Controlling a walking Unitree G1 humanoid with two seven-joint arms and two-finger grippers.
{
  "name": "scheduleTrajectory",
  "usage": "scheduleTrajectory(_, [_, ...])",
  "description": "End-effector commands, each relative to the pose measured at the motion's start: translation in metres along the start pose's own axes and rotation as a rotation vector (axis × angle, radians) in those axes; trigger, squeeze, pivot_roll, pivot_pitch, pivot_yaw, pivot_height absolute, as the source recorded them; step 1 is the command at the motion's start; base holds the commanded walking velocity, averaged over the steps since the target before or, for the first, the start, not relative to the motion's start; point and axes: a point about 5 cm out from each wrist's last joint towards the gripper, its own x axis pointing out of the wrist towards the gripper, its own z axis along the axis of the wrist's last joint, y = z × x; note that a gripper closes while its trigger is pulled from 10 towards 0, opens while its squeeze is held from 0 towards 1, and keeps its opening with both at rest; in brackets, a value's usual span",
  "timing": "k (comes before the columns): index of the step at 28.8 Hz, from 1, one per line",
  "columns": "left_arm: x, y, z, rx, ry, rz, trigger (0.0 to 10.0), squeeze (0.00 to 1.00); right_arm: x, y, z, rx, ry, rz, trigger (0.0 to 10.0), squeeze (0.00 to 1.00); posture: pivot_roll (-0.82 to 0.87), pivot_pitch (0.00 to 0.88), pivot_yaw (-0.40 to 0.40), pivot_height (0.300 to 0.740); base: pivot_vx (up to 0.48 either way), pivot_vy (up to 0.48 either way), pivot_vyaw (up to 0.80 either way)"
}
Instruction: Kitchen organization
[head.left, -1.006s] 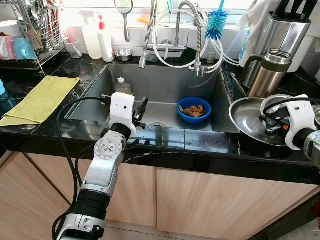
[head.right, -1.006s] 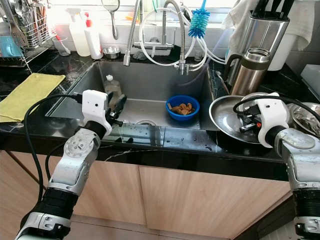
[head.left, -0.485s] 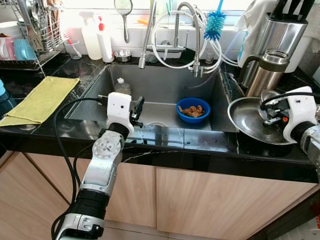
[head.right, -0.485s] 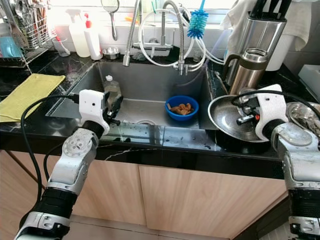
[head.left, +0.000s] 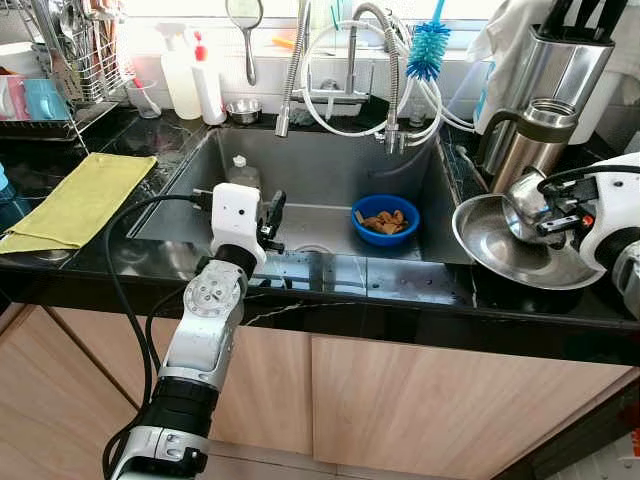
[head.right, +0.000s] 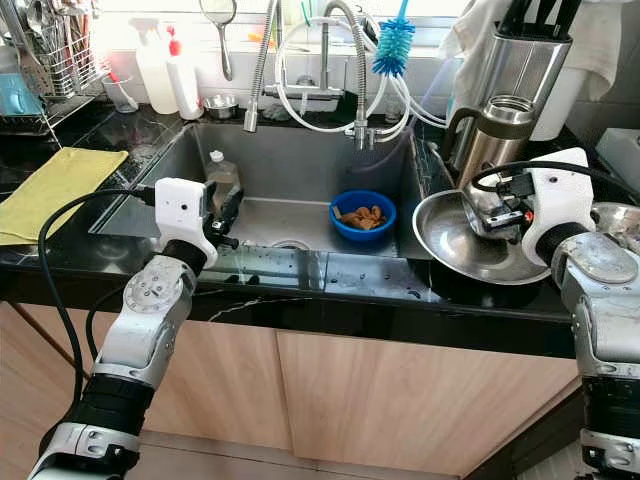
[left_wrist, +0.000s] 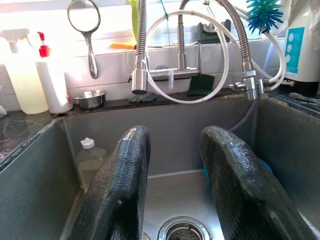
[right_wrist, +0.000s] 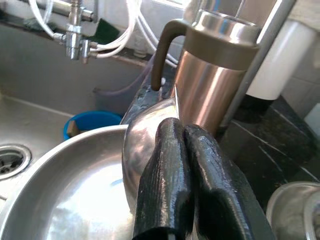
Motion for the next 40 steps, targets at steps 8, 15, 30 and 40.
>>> scheduleTrajectory(8, [0.003, 0.002, 0.005, -0.031, -0.003, 0.015, 10.0, 0.0, -0.01, -0.005, 0.041, -0.073, -0.094, -0.101, 0.0, 0.0, -0.03, 0.004, 0.004, 0.74, 0.0, 0.0, 0.0])
scheduleTrajectory(15, [0.004, 0.002, 0.006, -0.041, -0.01, 0.024, 10.0, 0.0, -0.008, 0.008, 0.072, -0.071, -0.257, -0.124, 10.0, 0.0, -0.03, 0.001, 0.003, 0.74, 0.0, 0.0, 0.0])
scheduleTrajectory(30, [0.002, 0.004, 0.007, -0.033, -0.021, 0.037, 10.0, 0.0, 0.035, 0.047, 0.041, 0.269, -0.314, 0.174, 10.0, 0.0, 0.01, 0.0, -0.014, 0.74, 0.0, 0.0, 0.0])
scheduleTrajectory(40, [-0.003, 0.006, 0.008, -0.016, -0.025, 0.05, 10.0, 0.0, 0.062, 0.053, 0.034, 0.438, -0.306, 0.31, 10.0, 0.0, 0.03, 0.002, -0.029, 0.74, 0.0, 0.0, 0.0])
